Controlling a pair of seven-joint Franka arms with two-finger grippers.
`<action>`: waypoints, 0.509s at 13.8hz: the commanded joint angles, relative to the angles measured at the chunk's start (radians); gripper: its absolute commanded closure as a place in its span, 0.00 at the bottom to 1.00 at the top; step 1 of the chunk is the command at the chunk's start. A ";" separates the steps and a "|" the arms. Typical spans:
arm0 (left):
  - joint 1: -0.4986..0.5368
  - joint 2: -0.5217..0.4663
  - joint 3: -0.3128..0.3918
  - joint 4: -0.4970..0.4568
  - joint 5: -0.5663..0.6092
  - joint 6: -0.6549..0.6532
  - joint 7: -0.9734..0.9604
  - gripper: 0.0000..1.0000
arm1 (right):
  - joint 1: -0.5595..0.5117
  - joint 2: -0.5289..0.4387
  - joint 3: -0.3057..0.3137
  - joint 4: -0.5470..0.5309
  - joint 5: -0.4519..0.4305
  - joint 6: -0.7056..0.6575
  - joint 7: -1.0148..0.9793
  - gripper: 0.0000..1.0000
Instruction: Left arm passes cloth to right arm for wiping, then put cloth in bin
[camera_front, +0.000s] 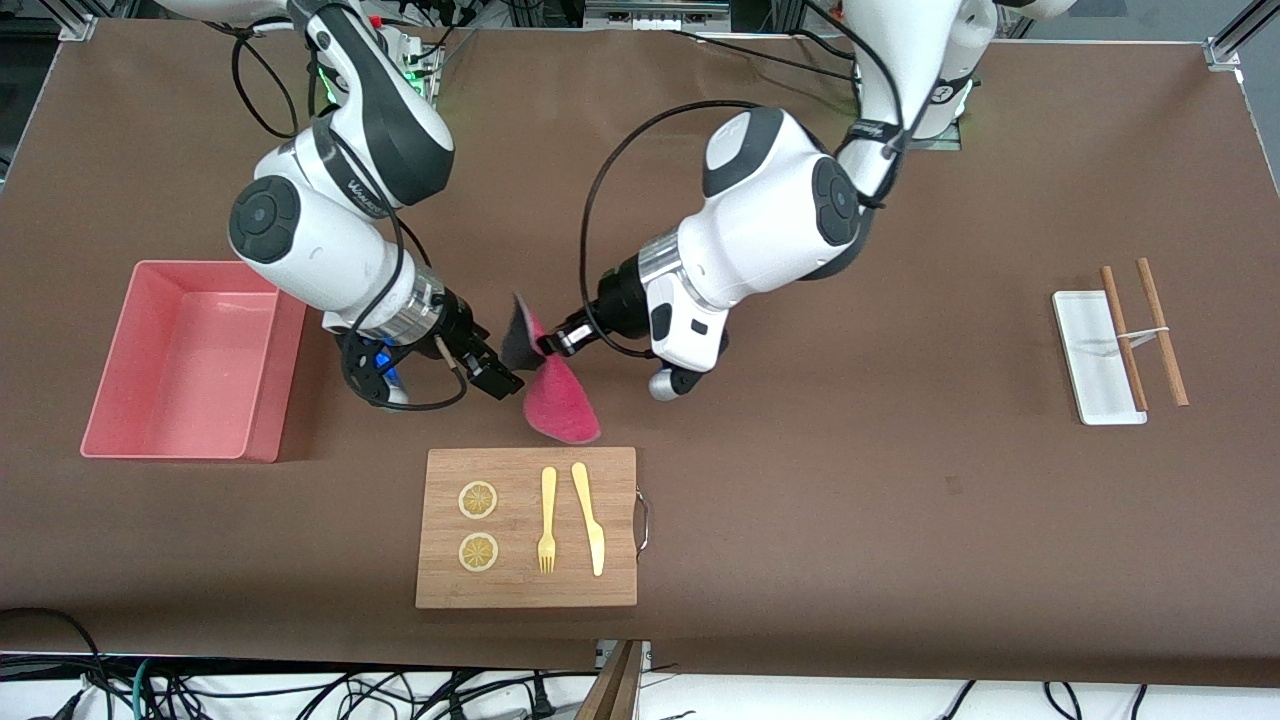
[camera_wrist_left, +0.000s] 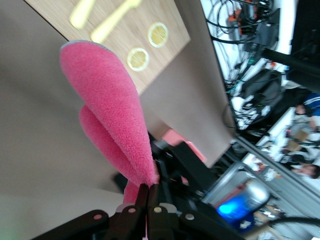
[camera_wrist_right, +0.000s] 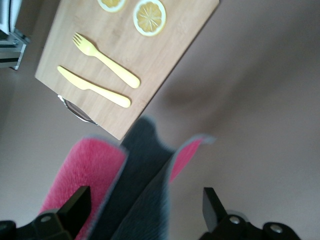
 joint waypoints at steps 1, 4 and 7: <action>-0.037 0.031 0.014 0.015 -0.058 0.072 -0.026 1.00 | 0.001 -0.002 0.021 -0.017 0.013 0.003 0.082 0.01; -0.031 0.031 0.014 0.015 -0.062 0.073 -0.026 1.00 | 0.001 -0.002 0.022 -0.043 0.013 0.001 0.093 0.33; -0.029 0.029 0.016 0.017 -0.062 0.073 -0.026 1.00 | 0.001 -0.002 0.022 -0.046 0.015 -0.002 0.083 1.00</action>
